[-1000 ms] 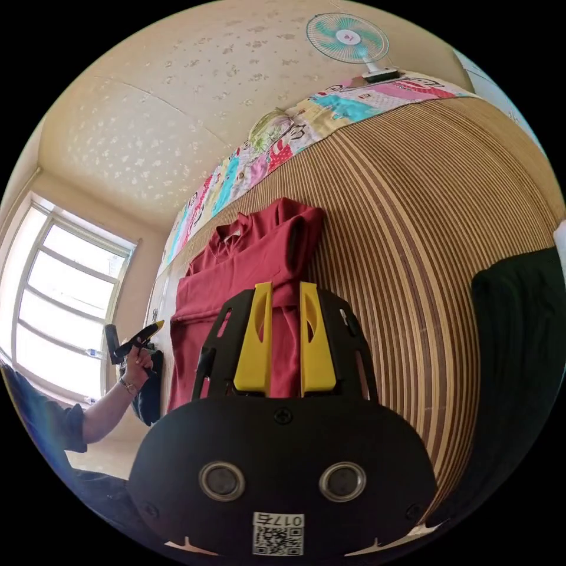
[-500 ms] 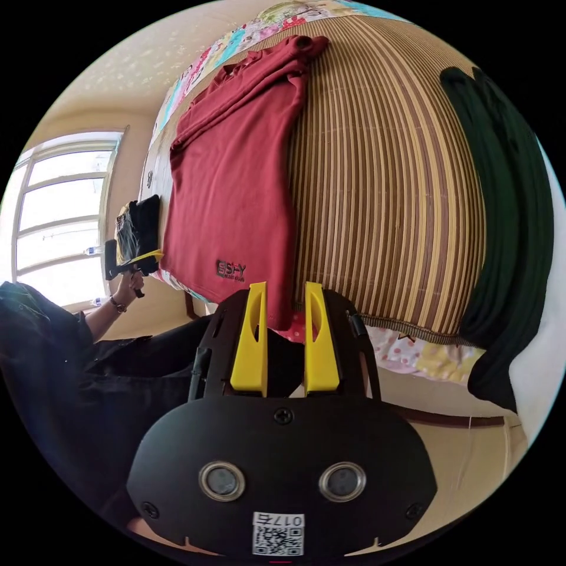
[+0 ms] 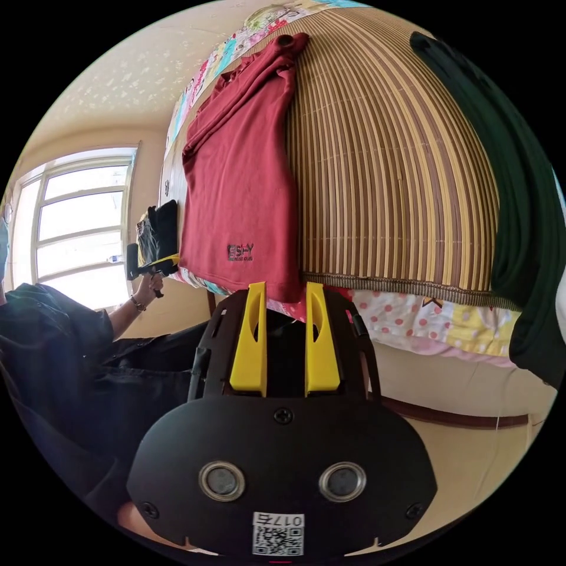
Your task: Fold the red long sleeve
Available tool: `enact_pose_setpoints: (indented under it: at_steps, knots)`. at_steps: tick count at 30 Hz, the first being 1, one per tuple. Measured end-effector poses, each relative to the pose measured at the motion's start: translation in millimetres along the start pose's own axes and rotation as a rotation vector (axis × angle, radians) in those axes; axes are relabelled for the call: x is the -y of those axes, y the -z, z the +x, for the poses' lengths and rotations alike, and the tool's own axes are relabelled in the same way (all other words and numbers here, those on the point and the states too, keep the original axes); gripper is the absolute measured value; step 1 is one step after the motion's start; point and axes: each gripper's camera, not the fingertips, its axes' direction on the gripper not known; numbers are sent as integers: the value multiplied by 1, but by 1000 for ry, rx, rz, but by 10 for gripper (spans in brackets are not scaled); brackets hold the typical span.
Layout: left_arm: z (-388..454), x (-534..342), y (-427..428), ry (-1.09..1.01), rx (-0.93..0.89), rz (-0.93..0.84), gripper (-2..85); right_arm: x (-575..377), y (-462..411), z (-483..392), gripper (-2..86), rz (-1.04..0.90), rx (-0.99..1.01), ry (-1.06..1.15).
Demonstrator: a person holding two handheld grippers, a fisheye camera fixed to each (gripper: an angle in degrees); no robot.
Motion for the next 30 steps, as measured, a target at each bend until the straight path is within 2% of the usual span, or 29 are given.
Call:
enact_pose_setpoints:
  at_steps: [7, 10, 13, 14, 16, 18, 20, 21, 25, 28, 30]
  knots:
    - [-27, 7, 4, 45, -59, -82, 39, -17, -4, 16, 43, 42, 85, -71]
    - [-37, -4, 21, 10, -183, -74, 24, -39, 16, 21, 36, 89, 169, -58]
    - [-44, -30, 38, -24, -359, -82, 15, -77, 44, 24, 33, 167, 303, -81]
    - [-47, -46, 42, -15, -470, -79, 13, -97, 53, 23, 31, 199, 370, -96]
    - [-57, -74, 44, 47, -719, -36, 11, -129, 64, 21, 30, 278, 505, -131]
    - [-69, -106, 50, 179, -1033, 146, 10, -156, 77, 14, 29, 428, 646, -161]
    - [-72, -111, 60, 234, -1153, 338, 10, -164, 92, -4, 29, 647, 766, -148]
    - [-73, -101, 66, 235, -1182, 438, 10, -160, 94, -9, 29, 686, 777, -133]
    - [-81, -29, 80, 151, -1097, 625, 11, -63, 108, -34, 29, 778, 664, 21]
    - [-86, 44, 87, 60, -920, 711, 14, 21, 105, -29, 29, 820, 551, -3]
    - [-94, 93, 82, 93, -867, 760, 15, 68, 95, -22, 29, 829, 541, -44]
